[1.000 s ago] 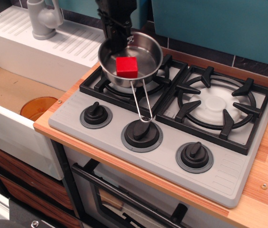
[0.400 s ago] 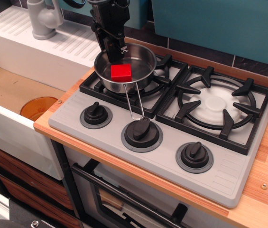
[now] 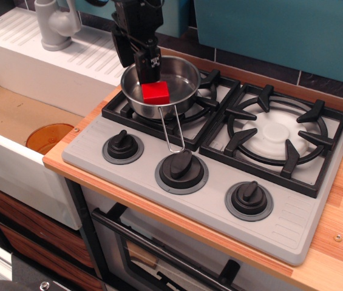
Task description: Put redcube in pan and put pan on stove
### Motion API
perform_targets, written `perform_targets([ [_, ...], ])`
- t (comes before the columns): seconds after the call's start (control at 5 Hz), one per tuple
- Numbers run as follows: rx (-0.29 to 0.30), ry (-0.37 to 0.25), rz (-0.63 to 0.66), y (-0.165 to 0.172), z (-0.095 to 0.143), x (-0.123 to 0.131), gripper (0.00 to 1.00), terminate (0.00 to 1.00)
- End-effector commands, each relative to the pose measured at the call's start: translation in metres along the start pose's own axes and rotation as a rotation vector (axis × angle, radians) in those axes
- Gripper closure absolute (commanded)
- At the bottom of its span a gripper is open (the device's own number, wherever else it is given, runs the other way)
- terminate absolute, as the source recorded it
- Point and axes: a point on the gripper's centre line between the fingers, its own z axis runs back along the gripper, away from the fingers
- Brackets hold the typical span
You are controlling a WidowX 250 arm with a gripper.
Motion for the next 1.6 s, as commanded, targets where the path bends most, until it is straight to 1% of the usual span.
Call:
perform_targets([
  [0.0, 0.094, -0.037, 0.016, -0.007, 0.063, 0.018, 0.0, 0.0],
  [0.4, 0.107, -0.006, 0.041, -0.03, 0.085, 0.017, 0.0, 0.0],
  [0.8, 0.09, 0.018, 0.033, -0.042, 0.104, 0.017, 0.0, 0.0],
  [1.0, 0.095, 0.02, 0.026, -0.046, 0.104, 0.018, 0.0, 0.0],
  [1.2, 0.126, 0.052, 0.03, -0.048, 0.102, 0.021, 0.0, 0.0],
  [1.4, 0.105, 0.052, 0.029, -0.051, 0.103, 0.023, 0.0, 1.0],
])
